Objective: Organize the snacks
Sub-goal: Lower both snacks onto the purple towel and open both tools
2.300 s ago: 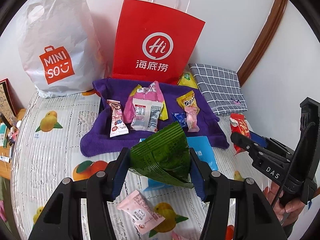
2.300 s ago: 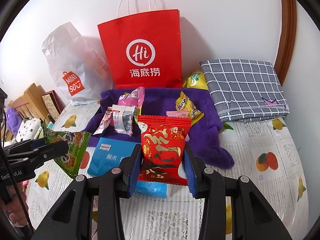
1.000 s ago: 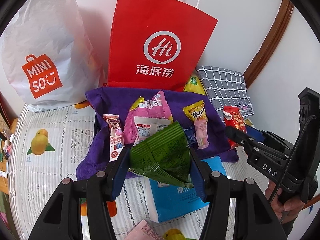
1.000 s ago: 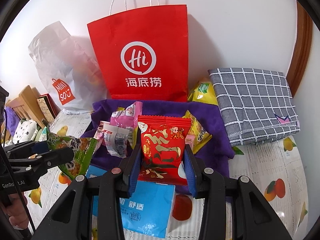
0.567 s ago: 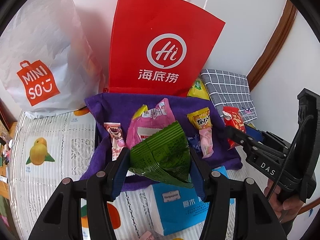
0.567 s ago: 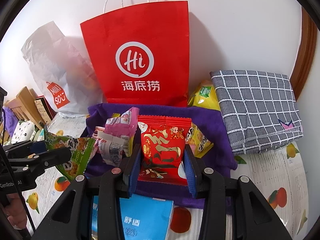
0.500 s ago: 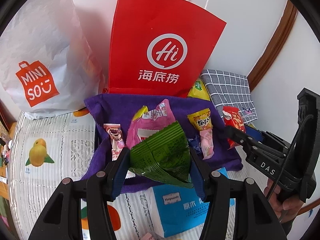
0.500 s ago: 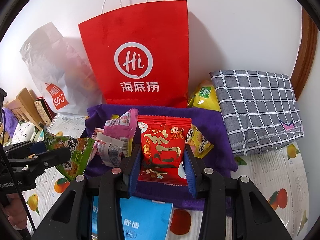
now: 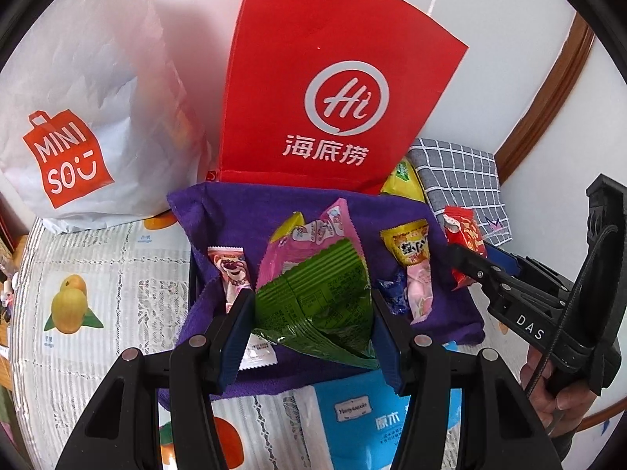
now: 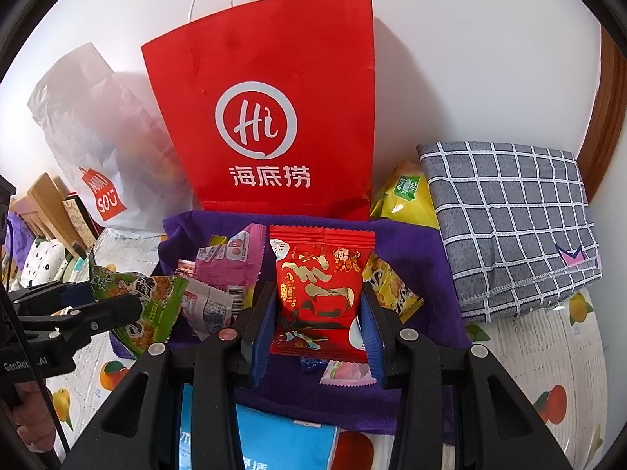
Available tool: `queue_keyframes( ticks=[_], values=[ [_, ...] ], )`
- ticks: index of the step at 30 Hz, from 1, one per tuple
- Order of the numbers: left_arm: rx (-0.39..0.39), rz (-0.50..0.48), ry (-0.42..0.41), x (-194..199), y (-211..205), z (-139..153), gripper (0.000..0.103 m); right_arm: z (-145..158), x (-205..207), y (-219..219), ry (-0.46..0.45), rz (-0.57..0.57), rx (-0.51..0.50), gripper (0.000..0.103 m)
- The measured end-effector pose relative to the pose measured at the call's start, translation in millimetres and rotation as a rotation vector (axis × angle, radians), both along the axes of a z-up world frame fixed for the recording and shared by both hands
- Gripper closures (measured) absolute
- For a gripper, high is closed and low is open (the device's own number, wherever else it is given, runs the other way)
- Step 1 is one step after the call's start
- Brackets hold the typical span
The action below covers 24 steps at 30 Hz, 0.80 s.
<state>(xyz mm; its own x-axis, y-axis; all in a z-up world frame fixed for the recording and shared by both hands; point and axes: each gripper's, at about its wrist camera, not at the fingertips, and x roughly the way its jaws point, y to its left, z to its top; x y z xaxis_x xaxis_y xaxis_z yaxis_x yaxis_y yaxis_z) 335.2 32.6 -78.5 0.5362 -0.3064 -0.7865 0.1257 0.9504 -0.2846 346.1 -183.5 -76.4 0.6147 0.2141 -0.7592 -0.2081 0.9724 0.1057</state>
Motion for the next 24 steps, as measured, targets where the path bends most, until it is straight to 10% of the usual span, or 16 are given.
queue_keyframes(
  ticks=[24],
  values=[
    [0.056, 0.015, 0.017, 36, -9, -25, 0.048, -40, 35, -9, 0.089, 0.035, -0.032, 0.063]
  ],
)
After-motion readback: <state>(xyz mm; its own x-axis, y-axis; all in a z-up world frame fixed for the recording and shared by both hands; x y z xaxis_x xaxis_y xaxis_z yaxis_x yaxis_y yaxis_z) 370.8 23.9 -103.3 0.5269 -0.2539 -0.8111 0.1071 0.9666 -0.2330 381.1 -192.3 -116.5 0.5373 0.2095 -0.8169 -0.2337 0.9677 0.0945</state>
